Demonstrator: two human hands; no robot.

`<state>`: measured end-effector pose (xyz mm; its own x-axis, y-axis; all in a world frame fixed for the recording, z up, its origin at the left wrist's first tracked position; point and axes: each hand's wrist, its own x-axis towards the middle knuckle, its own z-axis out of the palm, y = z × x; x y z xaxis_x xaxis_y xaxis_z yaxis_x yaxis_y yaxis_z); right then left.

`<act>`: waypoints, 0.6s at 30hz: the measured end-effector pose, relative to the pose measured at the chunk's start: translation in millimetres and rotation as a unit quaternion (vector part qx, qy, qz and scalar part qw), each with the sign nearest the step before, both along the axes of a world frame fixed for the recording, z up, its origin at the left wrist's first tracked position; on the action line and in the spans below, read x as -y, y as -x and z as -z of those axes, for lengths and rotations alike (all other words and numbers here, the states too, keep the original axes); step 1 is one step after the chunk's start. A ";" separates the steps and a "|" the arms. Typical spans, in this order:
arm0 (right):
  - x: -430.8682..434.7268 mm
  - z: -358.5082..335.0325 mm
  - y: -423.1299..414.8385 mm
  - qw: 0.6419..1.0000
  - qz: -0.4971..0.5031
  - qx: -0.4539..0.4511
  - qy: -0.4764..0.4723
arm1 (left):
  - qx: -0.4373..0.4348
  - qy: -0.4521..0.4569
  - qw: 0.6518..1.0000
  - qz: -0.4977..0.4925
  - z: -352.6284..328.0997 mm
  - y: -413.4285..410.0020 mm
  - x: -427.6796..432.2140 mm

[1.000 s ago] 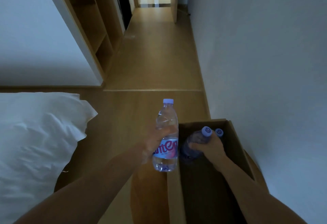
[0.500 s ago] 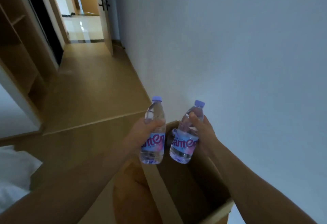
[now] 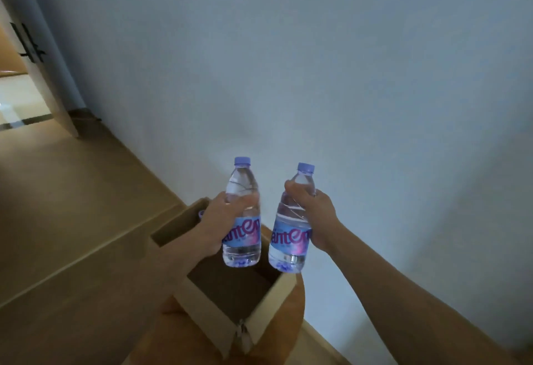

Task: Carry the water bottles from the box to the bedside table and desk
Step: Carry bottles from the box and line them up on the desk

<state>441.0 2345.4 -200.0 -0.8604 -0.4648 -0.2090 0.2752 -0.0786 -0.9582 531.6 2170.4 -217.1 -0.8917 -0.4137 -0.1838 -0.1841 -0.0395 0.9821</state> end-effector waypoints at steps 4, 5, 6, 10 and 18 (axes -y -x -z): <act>-65.2 -8.9 -19.7 0.997 0.074 -0.009 0.008 | 0.000 0.030 0.997 0.073 -6.1 15.9 -56.1; -80.6 -12.3 -25.3 0.995 0.099 -0.009 0.009 | 0.001 0.039 0.995 0.094 -7.4 20.1 -69.7; -95.4 -15.9 -31.9 0.992 0.127 -0.009 0.010 | 0.004 0.047 0.992 0.116 -10.1 23.7 -82.9; -149.1 -25.7 -63.1 0.971 0.238 -0.015 0.027 | -0.015 0.083 0.970 0.229 -20.6 31.8 -137.7; -264.2 -19.2 -166.0 0.901 0.432 0.012 0.016 | -0.010 0.061 0.909 0.412 -15.9 1.4 -246.8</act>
<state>607.1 2609.6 -180.8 -0.8991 0.3714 -0.2317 0.1189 -0.3021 -0.9458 530.2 2417.3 -201.1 -0.9104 0.3807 -0.1619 -0.0836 0.2140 0.9732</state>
